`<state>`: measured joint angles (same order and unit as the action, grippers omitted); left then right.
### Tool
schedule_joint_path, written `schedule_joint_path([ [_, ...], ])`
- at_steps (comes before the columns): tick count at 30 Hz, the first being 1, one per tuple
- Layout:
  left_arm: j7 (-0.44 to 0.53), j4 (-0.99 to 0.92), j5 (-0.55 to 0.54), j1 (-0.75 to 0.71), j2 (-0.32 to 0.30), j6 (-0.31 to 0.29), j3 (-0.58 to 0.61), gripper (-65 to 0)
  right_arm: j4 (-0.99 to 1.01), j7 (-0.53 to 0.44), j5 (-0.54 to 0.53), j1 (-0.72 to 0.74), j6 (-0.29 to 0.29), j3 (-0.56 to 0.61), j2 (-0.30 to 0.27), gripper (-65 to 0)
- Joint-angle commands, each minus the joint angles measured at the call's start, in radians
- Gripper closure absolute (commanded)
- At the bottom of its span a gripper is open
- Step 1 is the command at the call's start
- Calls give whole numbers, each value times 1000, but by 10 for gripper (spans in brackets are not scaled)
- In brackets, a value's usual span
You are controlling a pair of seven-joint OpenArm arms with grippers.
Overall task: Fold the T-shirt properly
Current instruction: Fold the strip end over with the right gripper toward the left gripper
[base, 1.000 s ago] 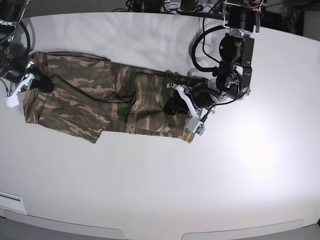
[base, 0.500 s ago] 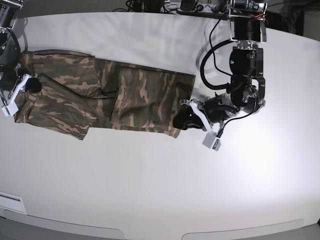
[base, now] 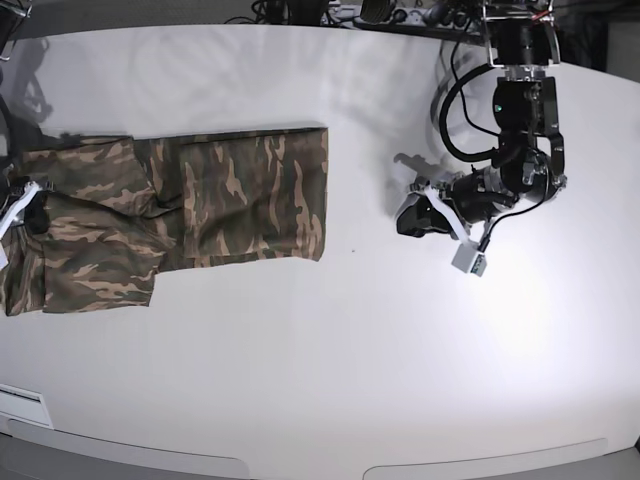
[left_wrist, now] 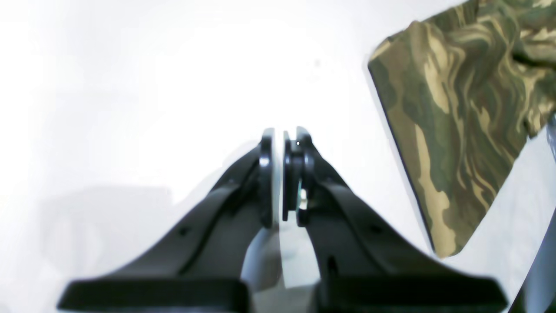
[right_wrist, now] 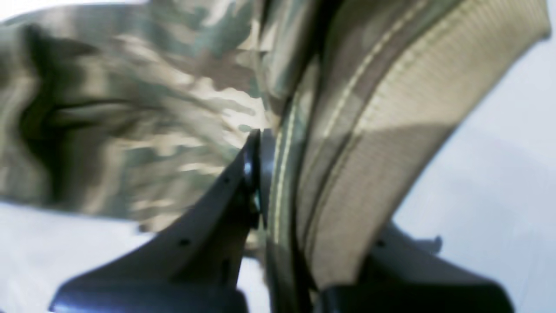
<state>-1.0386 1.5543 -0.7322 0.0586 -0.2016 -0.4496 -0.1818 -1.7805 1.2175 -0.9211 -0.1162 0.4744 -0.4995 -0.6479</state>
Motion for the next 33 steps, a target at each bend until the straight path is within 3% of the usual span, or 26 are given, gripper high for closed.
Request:
schedule_joint_path([
  [1, 21, 18, -41, 13, -6, -8, -2, -33, -46, -10, -41, 16, 13, -13, -28, 0],
  [5, 42, 18, -57, -1, -3, -53, -2, -32, -153, 48, -183, 16, 25, -13, -7, 0],
  [8, 43, 18, -68, 0, 5, -56, 6, -32, -213, 87, -326, 16, 71, -13, 26, 0],
  [13, 43, 18, -49, 0, 5, -56, 66, -32, -274, 135, -498, 15, 136, -12, 124, 0],
  [18, 43, 18, -43, 0, 5, -56, 105, -32, -275, 135, -503, 14, 155, -11, 250, 0],
  [25, 44, 18, -43, 0, 5, -56, 106, -32, -271, 135, -488, 11, 188, 7, 374, 0],
  [33, 43, 18, -44, 0, 1, -56, 105, -32, -271, 130, -405, 0, 214, 174, 451, 0],
])
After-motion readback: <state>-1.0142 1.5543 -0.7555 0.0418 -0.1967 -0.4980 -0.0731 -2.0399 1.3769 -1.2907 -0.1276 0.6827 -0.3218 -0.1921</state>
